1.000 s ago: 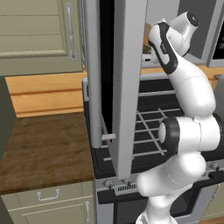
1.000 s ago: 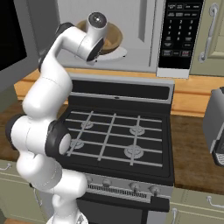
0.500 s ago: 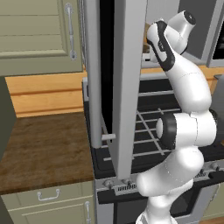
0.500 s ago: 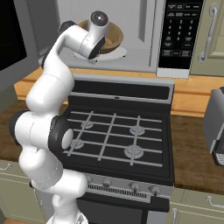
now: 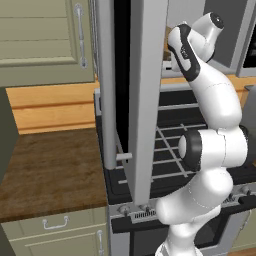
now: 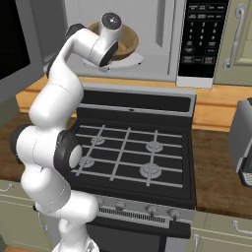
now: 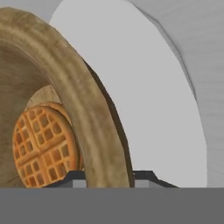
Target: Open the microwave, place the bowl with waffle inside the microwave, then close the microwave door and turn it on.
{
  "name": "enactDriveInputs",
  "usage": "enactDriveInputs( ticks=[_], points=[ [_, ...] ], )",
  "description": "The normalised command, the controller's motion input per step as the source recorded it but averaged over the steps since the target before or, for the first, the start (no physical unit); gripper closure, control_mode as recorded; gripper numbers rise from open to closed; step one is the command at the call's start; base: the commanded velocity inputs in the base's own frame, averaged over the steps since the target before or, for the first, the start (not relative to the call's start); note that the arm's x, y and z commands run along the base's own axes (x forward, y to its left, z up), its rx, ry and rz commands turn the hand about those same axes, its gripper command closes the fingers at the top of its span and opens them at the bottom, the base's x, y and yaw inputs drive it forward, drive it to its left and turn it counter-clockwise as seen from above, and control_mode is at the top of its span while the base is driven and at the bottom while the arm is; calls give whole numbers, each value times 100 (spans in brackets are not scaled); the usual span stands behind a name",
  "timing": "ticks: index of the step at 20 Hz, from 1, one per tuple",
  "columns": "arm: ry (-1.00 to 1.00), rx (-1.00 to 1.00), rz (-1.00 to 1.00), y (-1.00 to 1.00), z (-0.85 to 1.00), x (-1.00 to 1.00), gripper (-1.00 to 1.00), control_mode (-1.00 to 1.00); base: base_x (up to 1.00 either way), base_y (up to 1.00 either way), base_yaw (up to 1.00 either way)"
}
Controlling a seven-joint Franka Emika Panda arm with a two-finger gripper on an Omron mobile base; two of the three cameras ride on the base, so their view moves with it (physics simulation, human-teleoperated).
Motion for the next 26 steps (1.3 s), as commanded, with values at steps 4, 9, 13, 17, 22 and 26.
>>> enactDriveInputs(
  ticks=[4, 9, 13, 17, 22, 26],
  points=[
    [0, 0, 0, 0, 0, 0, -100, -100, 0, 0, 0],
    [0, 0, 0, -1, 0, 0, -100, -100, 0, 0, 0],
    [-13, 0, 5, -19, 22, -27, -100, -100, 0, 0, 0],
    [-24, 0, 11, -30, 9, -83, -100, -100, 0, 0, 0],
    [-20, -5, 2, -11, 18, -100, -100, -100, 0, 0, 0],
    [-18, -15, 0, 0, 0, -100, -100, -100, 0, 0, 0]
  ],
)
